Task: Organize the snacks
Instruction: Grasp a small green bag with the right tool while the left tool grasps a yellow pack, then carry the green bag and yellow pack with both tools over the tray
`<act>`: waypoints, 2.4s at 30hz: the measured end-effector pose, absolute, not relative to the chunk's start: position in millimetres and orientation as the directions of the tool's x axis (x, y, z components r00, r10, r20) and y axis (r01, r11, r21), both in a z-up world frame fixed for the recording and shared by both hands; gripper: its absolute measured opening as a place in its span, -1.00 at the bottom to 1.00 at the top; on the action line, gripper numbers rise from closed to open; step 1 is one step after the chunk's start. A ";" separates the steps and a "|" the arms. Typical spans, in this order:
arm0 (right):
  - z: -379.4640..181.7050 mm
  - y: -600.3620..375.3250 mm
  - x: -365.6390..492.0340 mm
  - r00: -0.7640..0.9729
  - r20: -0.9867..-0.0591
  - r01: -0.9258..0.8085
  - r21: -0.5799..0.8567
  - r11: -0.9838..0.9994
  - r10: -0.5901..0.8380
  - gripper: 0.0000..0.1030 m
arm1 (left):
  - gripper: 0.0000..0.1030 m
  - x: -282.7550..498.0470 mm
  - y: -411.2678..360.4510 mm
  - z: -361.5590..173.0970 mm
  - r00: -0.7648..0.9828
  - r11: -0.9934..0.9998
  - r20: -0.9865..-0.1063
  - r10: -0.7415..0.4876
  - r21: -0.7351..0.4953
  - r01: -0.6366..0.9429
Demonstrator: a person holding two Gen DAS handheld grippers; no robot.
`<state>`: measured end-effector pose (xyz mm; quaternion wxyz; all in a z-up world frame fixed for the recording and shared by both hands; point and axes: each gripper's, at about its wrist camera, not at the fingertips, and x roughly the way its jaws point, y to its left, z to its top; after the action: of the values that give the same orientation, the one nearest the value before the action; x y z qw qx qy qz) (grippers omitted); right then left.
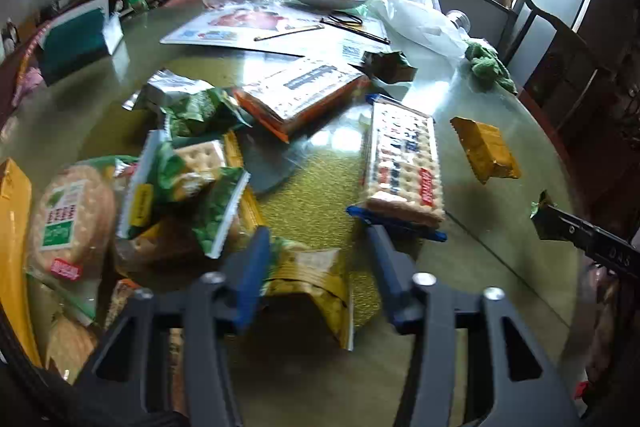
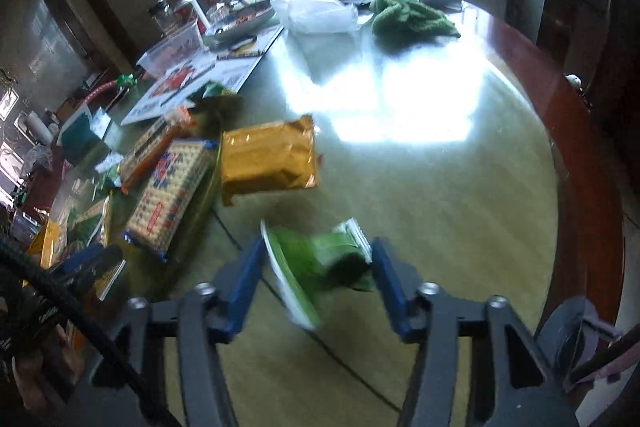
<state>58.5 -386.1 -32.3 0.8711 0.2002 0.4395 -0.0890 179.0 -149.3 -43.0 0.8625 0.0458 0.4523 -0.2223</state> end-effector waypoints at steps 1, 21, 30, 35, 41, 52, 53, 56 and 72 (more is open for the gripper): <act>-32.8 -382.0 56.7 0.598 -0.801 0.327 0.268 0.906 0.022 -0.13 | -0.31 178.2 -147.6 -44.2 0.482 0.893 -0.802 -0.353 -0.134 0.430; -33.6 -267.5 1.9 0.628 -0.752 0.058 0.302 0.952 0.200 -0.27 | -0.40 24.9 -69.6 -39.2 0.458 0.820 -0.739 -0.494 -0.221 0.528; -32.4 -233.4 -3.8 0.614 -0.742 -0.027 0.324 0.946 0.271 -0.27 | -0.43 10.0 -36.2 -29.2 0.496 0.826 -0.688 -0.530 -0.286 0.486; -34.7 -222.8 -5.8 0.611 -0.736 -0.042 0.340 0.940 0.293 -0.21 | 0.13 5.4 -33.3 -30.2 0.487 0.830 -0.708 -0.511 -0.259 0.495; -36.7 -218.7 -4.4 0.605 -0.753 -0.011 0.317 0.948 0.259 -0.01 | 0.41 0.8 -35.8 -32.1 0.492 0.842 -0.729 -0.476 -0.218 0.493; -43.1 -203.6 7.2 0.593 -0.787 -0.018 0.199 0.980 0.171 -0.32 | -0.17 5.5 -36.2 -47.3 0.476 0.855 -0.750 -0.459 -0.226 0.467; -42.8 -202.4 5.7 0.594 -0.784 -0.030 0.200 0.979 0.178 -0.32 | -0.21 5.7 -36.2 -45.9 0.478 0.854 -0.747 -0.461 -0.227 0.469; -38.9 -201.3 2.2 0.615 -0.769 -0.038 0.196 0.980 0.177 -0.33 | -0.24 6.6 -32.3 -36.7 0.484 0.846 -0.728 -0.487 -0.255 0.468; 28.3 -112.5 6.2 0.617 -0.640 -0.342 0.306 0.888 0.458 -0.33 | -0.24 8.4 83.7 47.5 0.698 0.907 -0.582 -0.418 -0.309 0.285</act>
<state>6.2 -112.5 28.3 0.8958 0.0771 0.3765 0.2233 8.4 83.7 47.5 0.9162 -0.0979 0.3381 -0.1917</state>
